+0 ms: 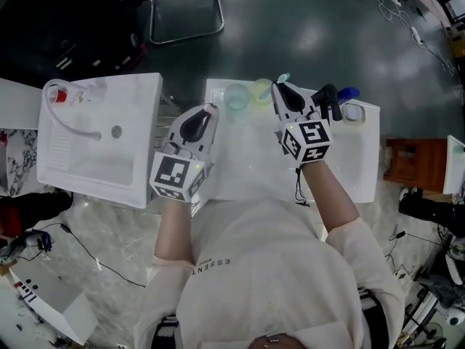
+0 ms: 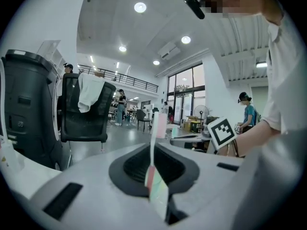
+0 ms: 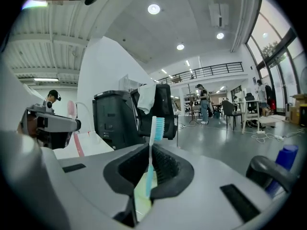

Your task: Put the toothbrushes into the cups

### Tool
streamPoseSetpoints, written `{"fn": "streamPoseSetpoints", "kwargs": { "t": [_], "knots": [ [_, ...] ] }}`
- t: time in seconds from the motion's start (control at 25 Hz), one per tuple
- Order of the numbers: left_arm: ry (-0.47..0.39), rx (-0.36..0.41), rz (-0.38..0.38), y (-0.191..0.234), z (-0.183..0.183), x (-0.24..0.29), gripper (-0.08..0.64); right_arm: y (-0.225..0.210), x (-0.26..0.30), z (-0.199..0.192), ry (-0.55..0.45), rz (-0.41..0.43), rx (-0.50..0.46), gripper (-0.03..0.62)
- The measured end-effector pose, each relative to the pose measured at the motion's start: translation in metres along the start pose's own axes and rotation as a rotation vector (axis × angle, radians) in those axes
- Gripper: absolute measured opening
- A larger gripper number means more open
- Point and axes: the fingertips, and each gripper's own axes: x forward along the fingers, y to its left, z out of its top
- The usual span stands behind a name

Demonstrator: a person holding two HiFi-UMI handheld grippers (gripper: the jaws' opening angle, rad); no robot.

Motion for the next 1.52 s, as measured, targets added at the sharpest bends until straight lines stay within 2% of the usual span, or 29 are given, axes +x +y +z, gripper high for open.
{"fn": "streamPoseSetpoints", "kwargs": {
  "t": [0.44,0.76,0.96,1.2,1.28,1.44,1.52],
  "knots": [
    [0.027,-0.051,-0.026,0.019,-0.025,0.015,0.023,-0.006,0.029,-0.053,0.139,-0.016,0.079,0.035],
    [0.042,-0.066,-0.032,0.023,-0.032,0.017,0.023,-0.017,0.034,-0.057,0.140,-0.047,0.100,0.035],
    [0.079,-0.057,-0.036,0.020,-0.036,0.017,0.023,-0.027,0.034,-0.061,0.178,-0.096,0.107,0.035],
    [0.083,-0.042,-0.041,0.018,-0.036,0.019,0.023,-0.041,0.029,-0.068,0.214,-0.144,0.141,0.038],
    [0.091,-0.040,-0.046,0.017,-0.037,0.019,0.023,-0.044,0.029,-0.070,0.221,-0.148,0.151,0.050],
    [0.084,-0.037,-0.040,0.018,-0.035,0.018,0.023,-0.044,0.027,-0.072,0.234,-0.132,0.182,0.136],
    [0.073,-0.038,-0.032,0.017,-0.030,0.017,0.023,-0.043,0.022,-0.071,0.236,-0.125,0.187,0.146]
  ]
}}
